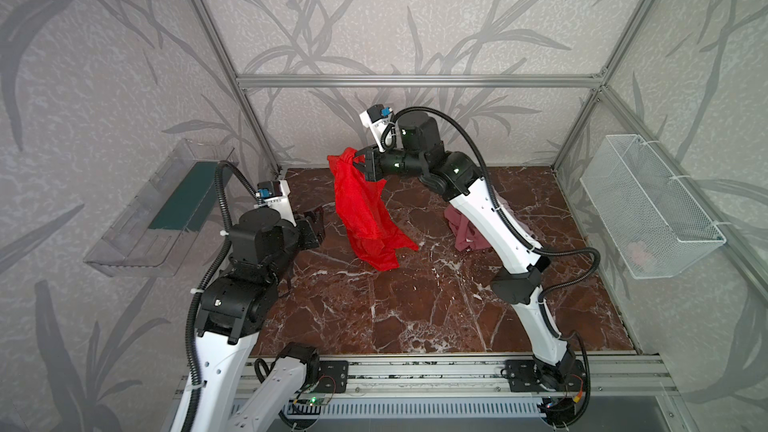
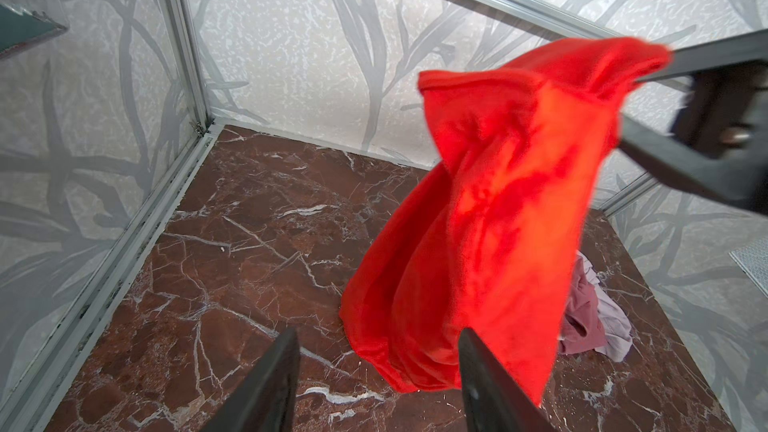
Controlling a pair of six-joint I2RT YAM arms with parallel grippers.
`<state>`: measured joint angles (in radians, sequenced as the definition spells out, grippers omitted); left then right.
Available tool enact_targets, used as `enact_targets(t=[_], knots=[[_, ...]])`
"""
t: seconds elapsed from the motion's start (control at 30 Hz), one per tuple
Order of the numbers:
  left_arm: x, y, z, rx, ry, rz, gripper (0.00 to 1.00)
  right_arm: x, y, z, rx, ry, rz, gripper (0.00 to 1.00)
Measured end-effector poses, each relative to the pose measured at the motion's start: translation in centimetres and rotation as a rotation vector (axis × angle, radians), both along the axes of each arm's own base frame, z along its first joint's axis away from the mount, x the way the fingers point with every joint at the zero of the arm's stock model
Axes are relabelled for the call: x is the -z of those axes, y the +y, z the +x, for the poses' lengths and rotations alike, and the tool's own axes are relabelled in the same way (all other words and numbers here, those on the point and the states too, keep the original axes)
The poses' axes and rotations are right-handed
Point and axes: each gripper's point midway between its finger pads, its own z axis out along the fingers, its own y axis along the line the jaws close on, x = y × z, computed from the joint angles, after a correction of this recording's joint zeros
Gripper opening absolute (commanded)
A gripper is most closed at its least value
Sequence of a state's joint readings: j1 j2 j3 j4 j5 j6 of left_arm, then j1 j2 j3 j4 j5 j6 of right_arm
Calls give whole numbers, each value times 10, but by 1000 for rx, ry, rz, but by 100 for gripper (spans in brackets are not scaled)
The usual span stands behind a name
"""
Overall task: Pick out a specific cloth from the pile
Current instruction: 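Carry the red shirt toward the left gripper and lower it onto the table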
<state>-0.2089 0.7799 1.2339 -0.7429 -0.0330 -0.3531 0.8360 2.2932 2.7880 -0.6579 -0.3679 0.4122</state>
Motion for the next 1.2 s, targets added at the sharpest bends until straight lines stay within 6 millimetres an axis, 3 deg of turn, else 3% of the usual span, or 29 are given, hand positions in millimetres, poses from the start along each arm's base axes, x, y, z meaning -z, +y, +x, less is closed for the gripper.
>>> enact_targets(t=[0.07, 0.3, 0.4, 0.5, 0.7, 0.9, 1.0, 1.07, 1.2], knots=[[2, 0, -1, 1, 4, 2, 59, 26, 18, 9, -4, 29, -8, 0], [18, 1, -5, -1, 30, 3, 58, 148, 69, 31, -12, 184, -86, 0], [19, 1, -6, -1, 34, 3, 58, 188, 84, 31, -16, 235, -114, 7], [18, 1, -7, -1, 30, 2, 58, 215, 95, 25, -23, 272, -129, 28], [17, 1, -6, -2, 26, 0, 58, 235, 108, 15, -41, 292, -129, 54], [22, -1, -1, 6, 40, 0, 58, 280, 102, 5, -45, 329, -203, 56], [27, -7, 9, 24, 53, -6, 58, 297, 82, -5, -31, 356, -250, 57], [34, -14, 18, 46, 71, -16, 57, 297, 61, -14, -14, 366, -261, 58], [54, -28, 35, 86, 119, -36, 57, 263, 16, -16, 32, 344, -204, 58]])
